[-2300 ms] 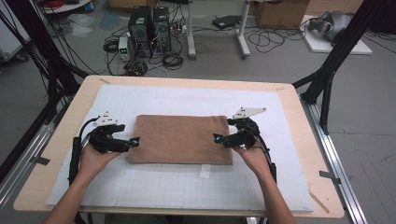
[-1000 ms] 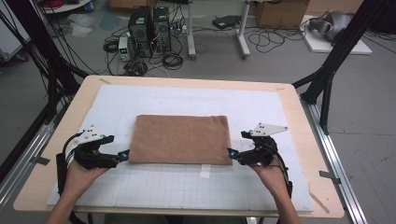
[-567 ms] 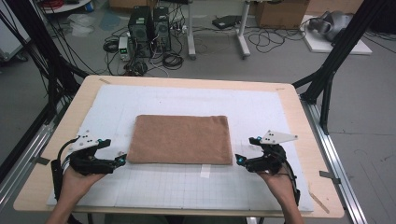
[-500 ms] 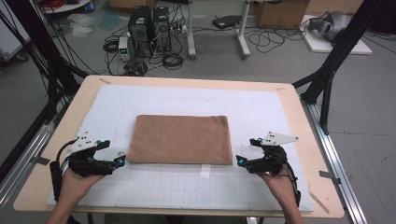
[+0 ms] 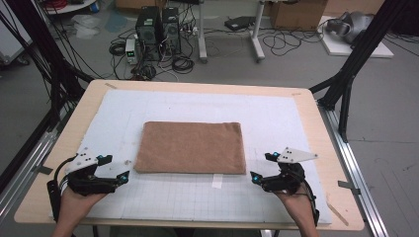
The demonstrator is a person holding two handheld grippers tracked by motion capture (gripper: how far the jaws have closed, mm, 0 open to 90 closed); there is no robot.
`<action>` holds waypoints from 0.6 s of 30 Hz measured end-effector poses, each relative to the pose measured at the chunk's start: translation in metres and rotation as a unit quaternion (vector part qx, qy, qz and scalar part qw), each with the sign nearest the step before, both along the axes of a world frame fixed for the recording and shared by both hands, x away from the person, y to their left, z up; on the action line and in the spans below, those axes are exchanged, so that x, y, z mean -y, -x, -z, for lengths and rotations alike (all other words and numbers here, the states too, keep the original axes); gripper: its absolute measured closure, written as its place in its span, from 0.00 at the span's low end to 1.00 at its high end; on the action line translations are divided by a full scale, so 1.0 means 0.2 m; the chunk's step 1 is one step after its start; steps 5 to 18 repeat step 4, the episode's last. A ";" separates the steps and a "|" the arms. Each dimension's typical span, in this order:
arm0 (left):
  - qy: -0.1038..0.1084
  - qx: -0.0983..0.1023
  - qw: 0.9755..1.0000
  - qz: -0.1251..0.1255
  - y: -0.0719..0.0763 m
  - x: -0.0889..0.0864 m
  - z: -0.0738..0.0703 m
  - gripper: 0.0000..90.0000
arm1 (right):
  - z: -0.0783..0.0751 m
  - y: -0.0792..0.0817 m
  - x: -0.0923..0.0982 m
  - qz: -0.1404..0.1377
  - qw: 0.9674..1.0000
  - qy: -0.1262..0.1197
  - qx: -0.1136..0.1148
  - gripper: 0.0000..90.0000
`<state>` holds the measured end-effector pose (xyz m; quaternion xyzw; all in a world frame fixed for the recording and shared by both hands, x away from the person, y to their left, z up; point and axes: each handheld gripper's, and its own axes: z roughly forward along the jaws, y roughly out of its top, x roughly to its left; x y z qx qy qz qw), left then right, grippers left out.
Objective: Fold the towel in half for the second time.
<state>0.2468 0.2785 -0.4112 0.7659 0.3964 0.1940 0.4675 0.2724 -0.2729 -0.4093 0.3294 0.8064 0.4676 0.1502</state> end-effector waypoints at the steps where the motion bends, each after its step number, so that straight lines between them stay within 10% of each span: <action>1: 0.000 0.000 1.000 0.000 0.00 0.00 0.00 0.14 | 0.00 0.00 0.00 0.002 1.000 0.000 0.002 0.13; 18: -0.006 0.007 1.000 0.002 0.01 0.02 0.00 0.14 | 0.00 0.01 0.01 0.001 1.000 -0.006 0.002 0.13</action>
